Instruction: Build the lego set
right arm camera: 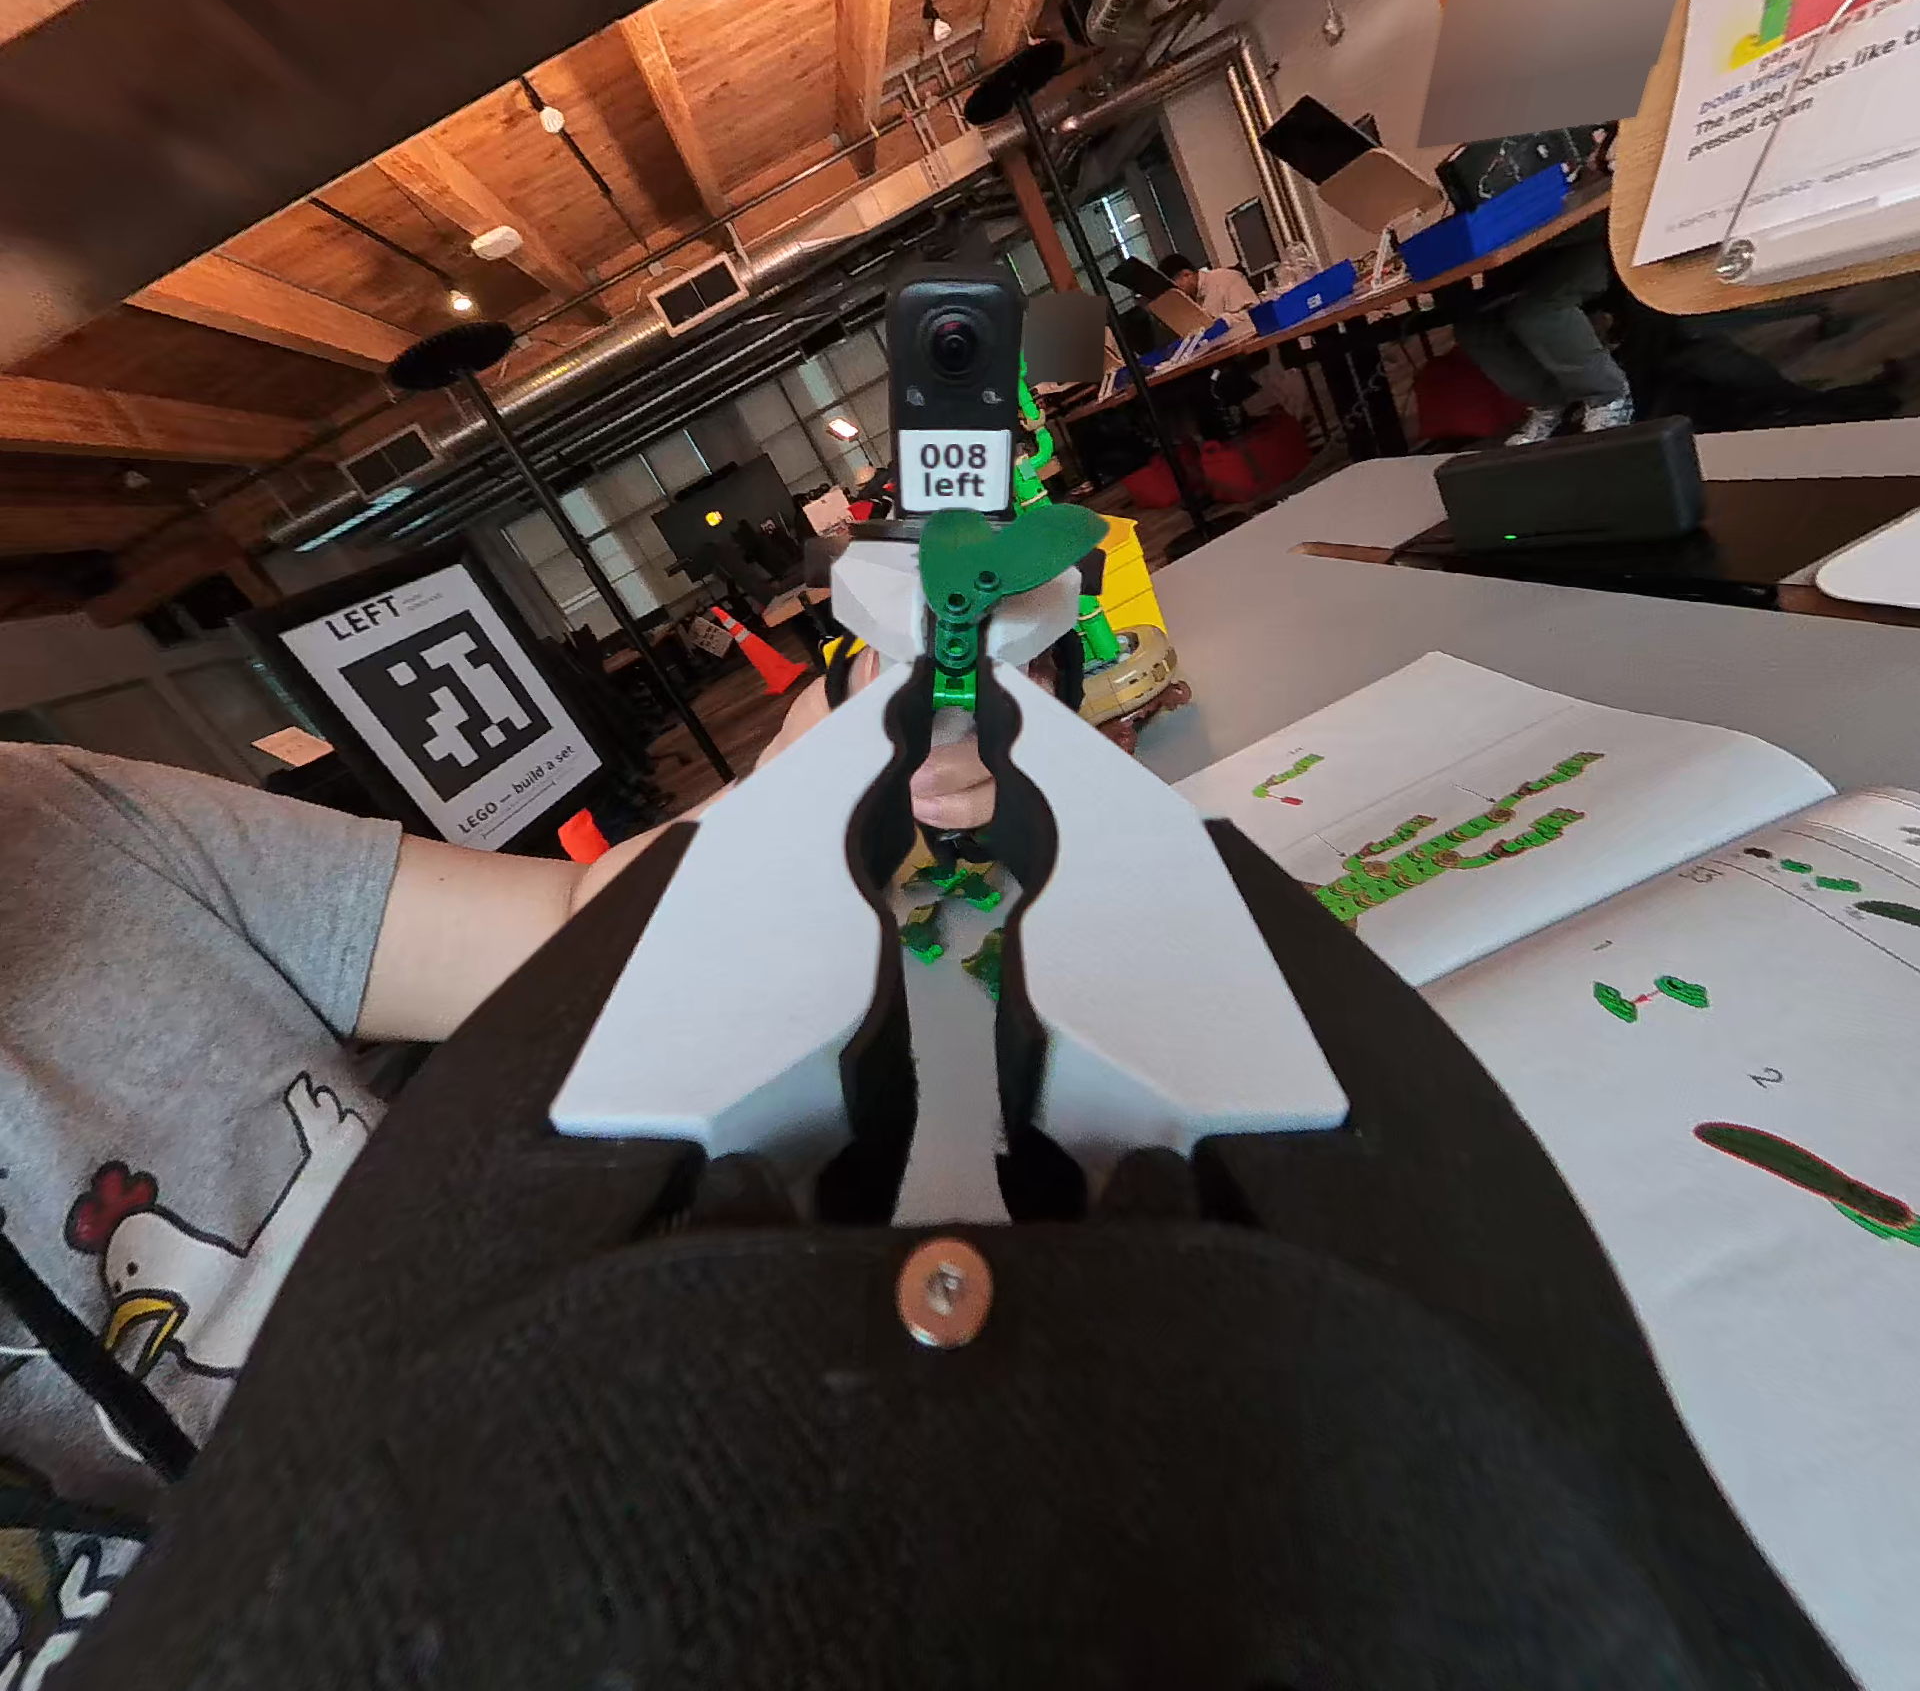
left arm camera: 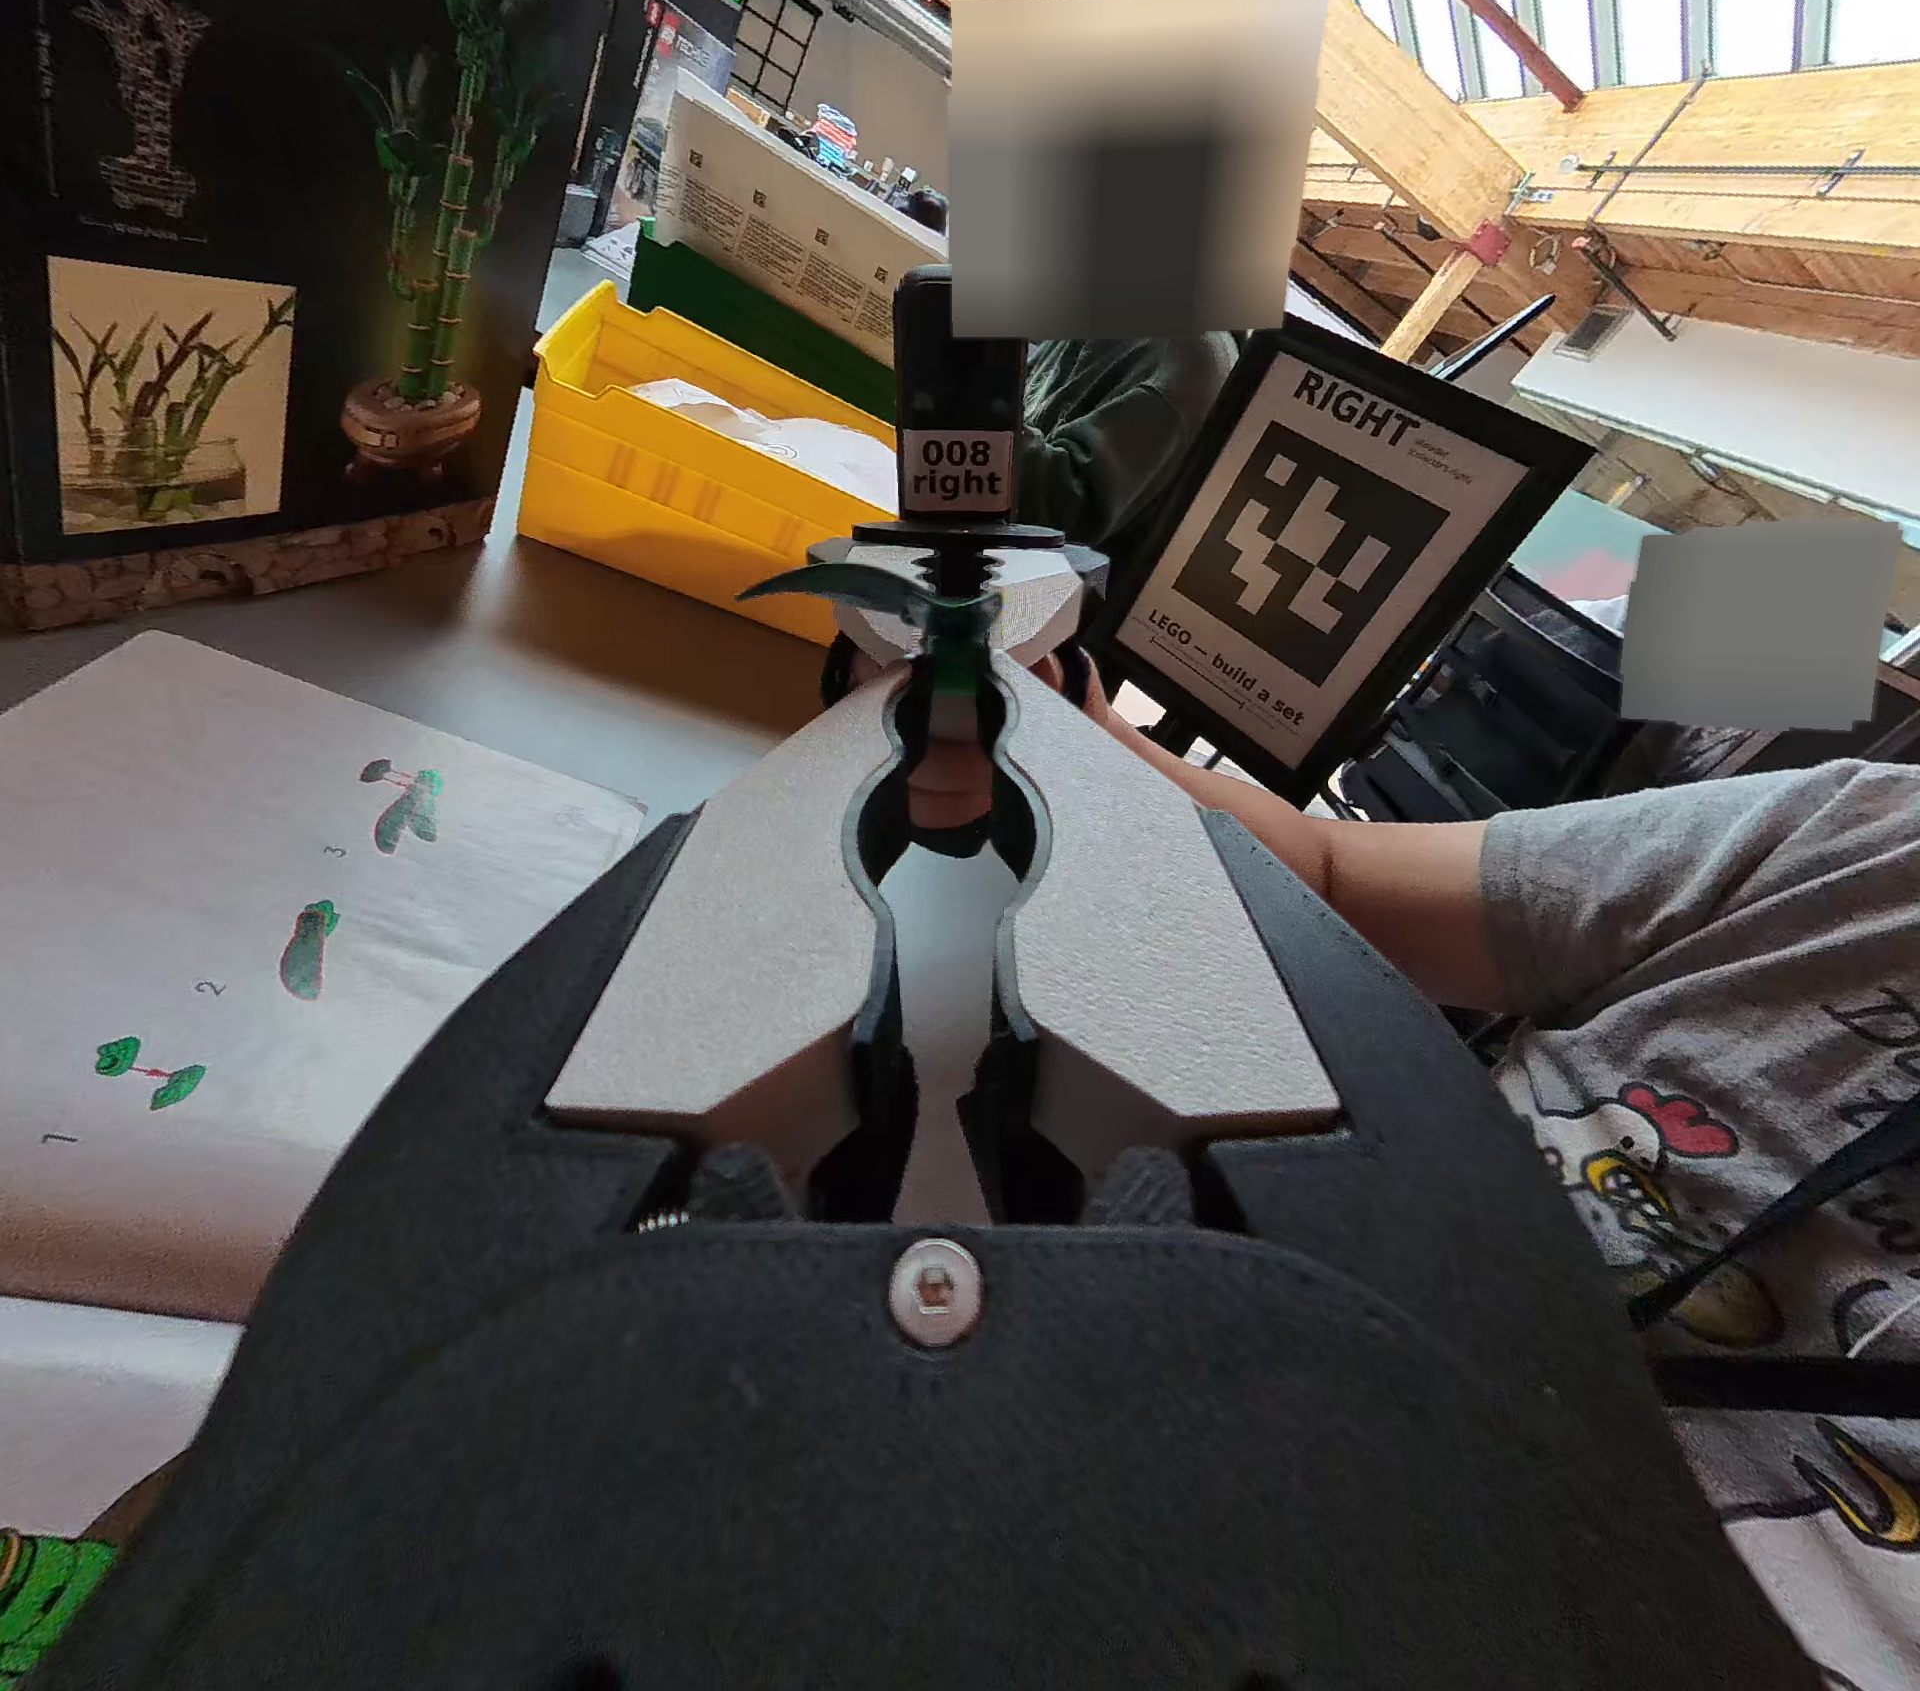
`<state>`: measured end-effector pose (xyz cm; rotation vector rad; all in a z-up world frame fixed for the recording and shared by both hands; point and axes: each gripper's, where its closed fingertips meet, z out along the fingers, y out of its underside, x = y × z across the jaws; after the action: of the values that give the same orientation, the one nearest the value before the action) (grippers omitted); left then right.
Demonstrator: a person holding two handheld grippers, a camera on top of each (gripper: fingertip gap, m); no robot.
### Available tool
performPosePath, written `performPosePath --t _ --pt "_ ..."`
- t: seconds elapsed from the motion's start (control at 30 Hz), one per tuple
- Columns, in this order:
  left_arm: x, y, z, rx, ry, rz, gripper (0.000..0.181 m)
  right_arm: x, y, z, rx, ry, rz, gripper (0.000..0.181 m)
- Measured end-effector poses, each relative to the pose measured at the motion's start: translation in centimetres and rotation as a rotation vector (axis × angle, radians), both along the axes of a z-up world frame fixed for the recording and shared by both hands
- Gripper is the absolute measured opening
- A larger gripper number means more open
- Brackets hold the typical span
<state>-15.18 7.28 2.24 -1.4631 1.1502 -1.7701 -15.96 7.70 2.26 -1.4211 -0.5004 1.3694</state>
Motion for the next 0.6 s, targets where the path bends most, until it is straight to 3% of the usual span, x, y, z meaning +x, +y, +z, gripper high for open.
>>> performPosePath --t 0.2,0.3,0.37,0.47,0.6 --pt "0.0 0.2 -0.4 0.074 0.037 0.045 0.005 0.0 0.2 -0.4 0.022 -0.042 -0.012 0.006" --pt "-0.4 0.6 -0.1 0.06 0.037 0.048 0.005 0.6 0.2 -1.6 0.136 -0.209 -0.045 0.017" --pt "-1.0 1.2 0.1 0.049 0.039 0.058 0.005 0.3 -1.1 -4.0 0.266 -0.439 0.019 0.017" --pt "-2.0 2.0 0.5 0.05 0.053 0.072 0.005 -1.0 -3.6 -9.7 0.363 -0.782 0.193 0.02" --pt "-3.1 2.5 1.3 0.064 0.054 0.078 0.005 -2.9 -5.5 -14.8 0.352 -1.004 0.366 0.017"
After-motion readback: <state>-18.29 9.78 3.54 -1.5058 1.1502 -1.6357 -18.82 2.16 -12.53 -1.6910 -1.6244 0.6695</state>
